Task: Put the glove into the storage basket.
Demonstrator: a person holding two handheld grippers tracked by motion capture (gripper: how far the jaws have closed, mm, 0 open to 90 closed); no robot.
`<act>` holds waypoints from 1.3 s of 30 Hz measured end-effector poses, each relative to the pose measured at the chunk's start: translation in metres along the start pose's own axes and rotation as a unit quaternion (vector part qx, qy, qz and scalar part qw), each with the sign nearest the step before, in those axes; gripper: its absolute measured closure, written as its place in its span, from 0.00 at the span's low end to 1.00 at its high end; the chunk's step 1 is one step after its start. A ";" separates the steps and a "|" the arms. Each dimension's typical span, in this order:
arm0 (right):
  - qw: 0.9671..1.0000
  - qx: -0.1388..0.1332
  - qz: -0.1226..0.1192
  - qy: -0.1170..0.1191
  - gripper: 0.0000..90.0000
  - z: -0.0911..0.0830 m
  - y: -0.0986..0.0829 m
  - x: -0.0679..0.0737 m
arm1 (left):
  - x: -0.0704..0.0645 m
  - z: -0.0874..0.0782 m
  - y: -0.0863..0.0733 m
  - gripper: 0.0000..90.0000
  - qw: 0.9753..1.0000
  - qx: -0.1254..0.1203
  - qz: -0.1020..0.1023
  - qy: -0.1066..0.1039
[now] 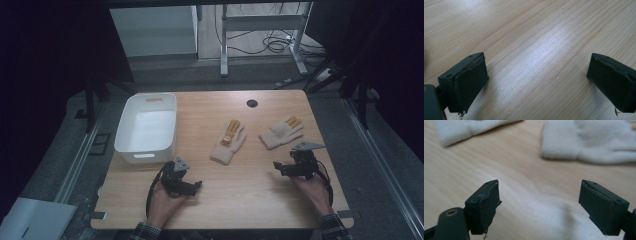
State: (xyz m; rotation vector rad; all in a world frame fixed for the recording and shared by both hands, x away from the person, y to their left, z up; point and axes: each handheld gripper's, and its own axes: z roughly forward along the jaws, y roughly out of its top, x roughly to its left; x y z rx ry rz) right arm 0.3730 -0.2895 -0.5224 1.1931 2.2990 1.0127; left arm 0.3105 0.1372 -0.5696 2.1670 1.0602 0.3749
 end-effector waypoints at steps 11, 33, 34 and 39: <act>1.000 -0.006 0.009 -0.017 0.26 0.011 0.023 -0.023 | 0.000 0.000 0.000 0.03 1.000 0.000 0.000 0.000; 0.997 0.000 0.041 -0.058 0.50 0.050 0.067 -0.070 | 0.000 0.000 0.000 0.03 1.000 0.000 0.001 0.000; 0.997 0.001 0.045 -0.059 0.50 0.054 0.068 -0.071 | 0.000 0.000 0.000 0.03 1.000 0.000 0.001 0.000; 0.996 0.004 0.053 -0.065 0.36 0.069 0.072 -0.073 | 0.000 0.000 0.000 0.03 1.000 0.000 0.001 0.000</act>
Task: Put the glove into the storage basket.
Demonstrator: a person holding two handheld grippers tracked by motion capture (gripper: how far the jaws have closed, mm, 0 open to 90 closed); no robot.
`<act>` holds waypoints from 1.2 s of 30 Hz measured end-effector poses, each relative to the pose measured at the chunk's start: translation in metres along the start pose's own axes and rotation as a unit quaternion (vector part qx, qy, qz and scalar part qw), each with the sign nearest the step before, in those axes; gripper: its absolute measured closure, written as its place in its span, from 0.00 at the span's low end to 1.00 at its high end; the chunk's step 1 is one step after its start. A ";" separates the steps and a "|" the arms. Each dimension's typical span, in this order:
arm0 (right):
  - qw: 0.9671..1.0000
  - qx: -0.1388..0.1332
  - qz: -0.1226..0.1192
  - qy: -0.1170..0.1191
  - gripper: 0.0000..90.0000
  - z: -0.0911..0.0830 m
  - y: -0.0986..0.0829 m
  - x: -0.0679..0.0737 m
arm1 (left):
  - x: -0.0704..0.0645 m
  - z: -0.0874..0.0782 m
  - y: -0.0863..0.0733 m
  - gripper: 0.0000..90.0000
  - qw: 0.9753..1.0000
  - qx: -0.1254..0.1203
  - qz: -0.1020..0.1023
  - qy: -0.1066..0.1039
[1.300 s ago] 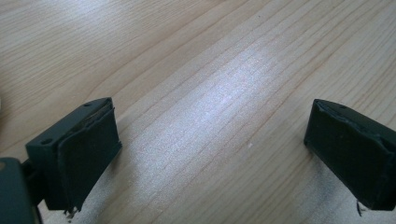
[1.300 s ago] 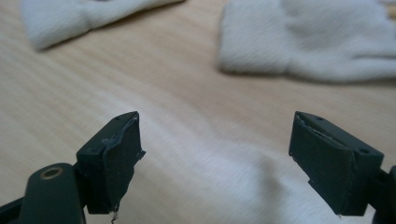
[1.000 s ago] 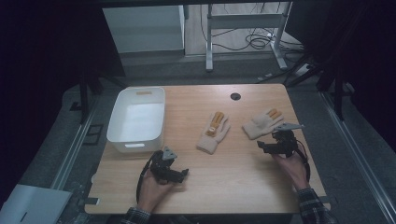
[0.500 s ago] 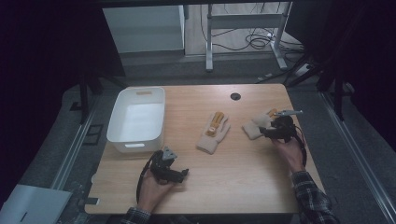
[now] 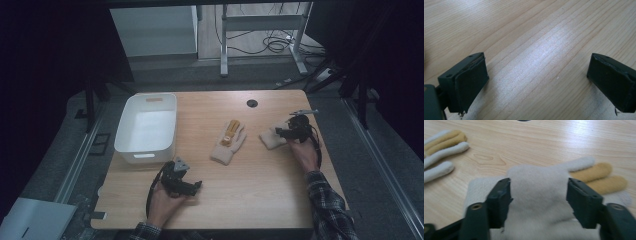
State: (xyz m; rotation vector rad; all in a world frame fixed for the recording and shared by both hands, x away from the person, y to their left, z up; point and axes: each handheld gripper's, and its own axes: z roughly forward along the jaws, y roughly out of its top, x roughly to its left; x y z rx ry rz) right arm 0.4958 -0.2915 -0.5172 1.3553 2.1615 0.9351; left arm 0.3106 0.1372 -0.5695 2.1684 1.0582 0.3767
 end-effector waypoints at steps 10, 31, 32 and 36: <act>1.000 0.018 -0.002 -0.017 0.35 0.026 -0.005 0.000 | 0.000 0.000 0.000 0.03 1.000 0.000 0.000 0.000; 0.999 0.017 -0.012 0.026 0.69 -0.011 -0.003 -0.005 | 0.000 0.000 0.000 0.03 1.000 0.000 0.000 0.000; 0.999 0.016 -0.015 0.028 0.69 -0.014 -0.003 -0.004 | 0.000 0.000 0.000 0.03 1.000 0.000 0.000 0.000; 0.998 0.003 -0.033 0.044 0.88 -0.030 -0.002 0.002 | 0.000 0.000 0.000 0.03 1.000 0.000 -0.001 0.000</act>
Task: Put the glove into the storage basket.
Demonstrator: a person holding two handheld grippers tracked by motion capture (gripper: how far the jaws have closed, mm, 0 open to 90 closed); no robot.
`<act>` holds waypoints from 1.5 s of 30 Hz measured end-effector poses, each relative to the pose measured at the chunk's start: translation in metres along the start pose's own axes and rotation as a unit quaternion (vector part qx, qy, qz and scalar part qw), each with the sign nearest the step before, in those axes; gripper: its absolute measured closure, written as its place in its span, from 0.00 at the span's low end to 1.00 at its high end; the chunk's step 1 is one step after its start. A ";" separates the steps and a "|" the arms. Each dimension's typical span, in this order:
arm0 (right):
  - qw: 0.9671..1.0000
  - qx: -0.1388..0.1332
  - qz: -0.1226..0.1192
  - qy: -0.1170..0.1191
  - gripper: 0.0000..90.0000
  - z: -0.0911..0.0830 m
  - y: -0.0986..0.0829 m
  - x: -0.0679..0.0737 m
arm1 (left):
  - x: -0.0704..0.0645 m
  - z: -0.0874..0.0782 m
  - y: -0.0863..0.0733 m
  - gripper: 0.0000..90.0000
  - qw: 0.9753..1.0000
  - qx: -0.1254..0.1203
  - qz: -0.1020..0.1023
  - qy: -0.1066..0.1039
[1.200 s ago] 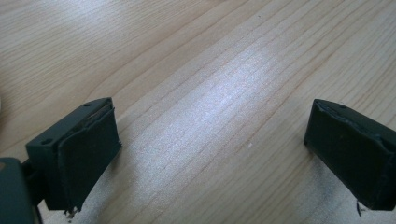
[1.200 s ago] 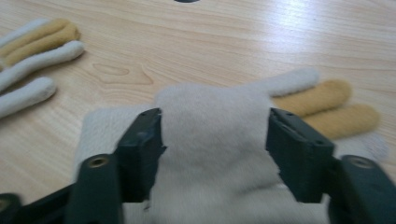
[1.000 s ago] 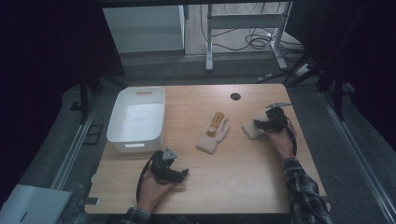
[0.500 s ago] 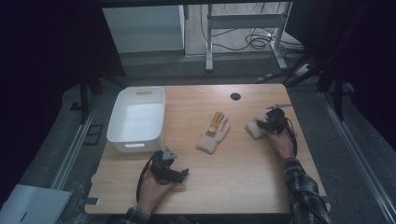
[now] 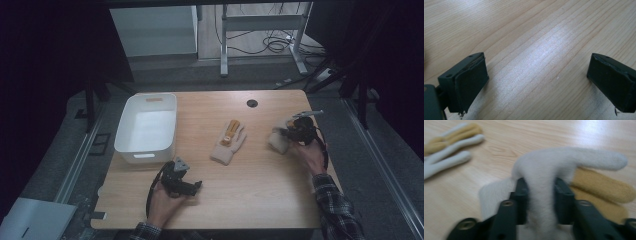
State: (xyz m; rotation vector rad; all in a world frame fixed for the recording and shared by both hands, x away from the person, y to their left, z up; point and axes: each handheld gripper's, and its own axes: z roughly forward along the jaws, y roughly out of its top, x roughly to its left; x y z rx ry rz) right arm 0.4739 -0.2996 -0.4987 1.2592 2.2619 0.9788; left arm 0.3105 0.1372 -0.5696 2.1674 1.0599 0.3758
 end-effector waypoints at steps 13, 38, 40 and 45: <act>0.999 -0.009 -0.044 0.015 0.94 -0.027 -0.003 0.028 | 0.000 0.000 0.000 0.03 1.000 0.000 0.000 0.000; 0.982 0.006 -0.132 0.139 0.93 -0.047 -0.038 0.138 | 0.000 0.000 0.000 0.03 1.000 -0.001 -0.001 0.000; 0.981 0.013 -0.132 0.144 0.92 -0.040 -0.046 0.144 | 0.000 0.000 0.000 0.03 1.000 0.000 0.000 0.000; 0.978 0.028 -0.133 0.158 0.59 -0.023 -0.060 0.154 | 0.000 0.000 0.000 0.03 1.000 0.000 0.000 0.000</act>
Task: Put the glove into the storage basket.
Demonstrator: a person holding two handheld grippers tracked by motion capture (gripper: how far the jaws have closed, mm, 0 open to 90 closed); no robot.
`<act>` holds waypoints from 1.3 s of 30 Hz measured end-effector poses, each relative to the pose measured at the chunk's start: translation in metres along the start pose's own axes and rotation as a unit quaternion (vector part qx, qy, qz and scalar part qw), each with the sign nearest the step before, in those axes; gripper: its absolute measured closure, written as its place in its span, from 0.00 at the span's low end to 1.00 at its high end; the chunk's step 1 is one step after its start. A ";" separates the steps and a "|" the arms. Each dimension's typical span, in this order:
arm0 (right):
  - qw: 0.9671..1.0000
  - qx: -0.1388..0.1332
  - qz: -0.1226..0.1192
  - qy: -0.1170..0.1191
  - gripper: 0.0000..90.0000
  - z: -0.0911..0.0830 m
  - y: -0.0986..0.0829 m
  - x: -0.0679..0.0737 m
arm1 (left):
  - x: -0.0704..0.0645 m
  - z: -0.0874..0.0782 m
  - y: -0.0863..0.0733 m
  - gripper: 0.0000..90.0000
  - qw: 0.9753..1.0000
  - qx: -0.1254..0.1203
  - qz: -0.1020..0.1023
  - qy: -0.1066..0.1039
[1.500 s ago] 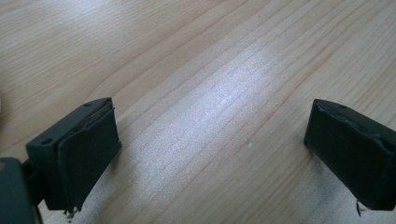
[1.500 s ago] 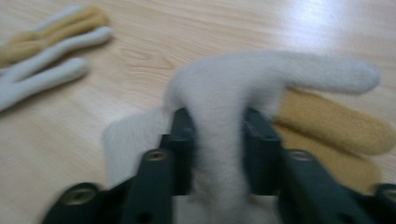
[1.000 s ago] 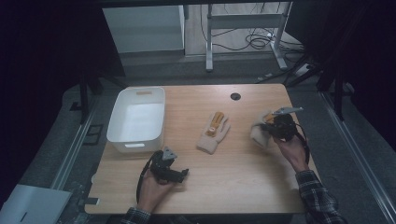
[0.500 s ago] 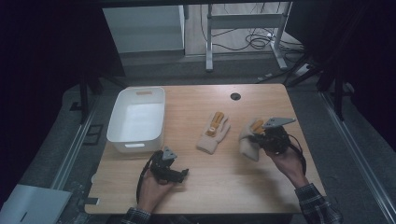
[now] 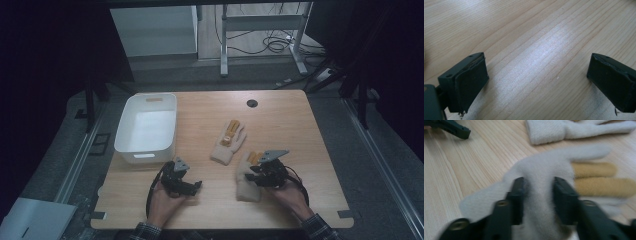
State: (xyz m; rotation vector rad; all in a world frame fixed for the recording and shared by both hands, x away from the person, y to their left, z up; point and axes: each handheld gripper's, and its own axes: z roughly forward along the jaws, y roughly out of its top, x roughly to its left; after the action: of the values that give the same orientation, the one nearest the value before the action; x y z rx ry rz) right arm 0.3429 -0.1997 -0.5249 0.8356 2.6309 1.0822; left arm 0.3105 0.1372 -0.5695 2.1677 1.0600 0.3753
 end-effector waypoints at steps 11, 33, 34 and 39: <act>0.999 -0.035 0.020 -0.036 0.46 -0.018 0.014 -0.032 | 0.000 0.000 0.000 0.03 1.000 0.000 0.000 0.000; 0.999 -0.031 0.021 -0.032 0.42 0.066 0.085 -0.050 | 0.000 0.000 0.000 0.03 1.000 0.001 0.001 0.000; 0.999 -0.030 0.020 -0.034 0.42 0.071 0.088 -0.050 | 0.000 0.000 0.000 0.03 1.000 0.000 0.000 0.000; 0.999 -0.010 0.003 -0.046 0.41 0.094 0.098 -0.053 | 0.000 0.000 0.000 0.03 1.000 0.002 0.002 0.000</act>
State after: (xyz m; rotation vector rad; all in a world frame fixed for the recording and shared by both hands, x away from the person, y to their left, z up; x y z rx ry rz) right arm 0.4629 -0.1171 -0.5275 0.8675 2.5388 1.0437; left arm 0.3106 0.1376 -0.5694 2.1740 1.0572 0.3763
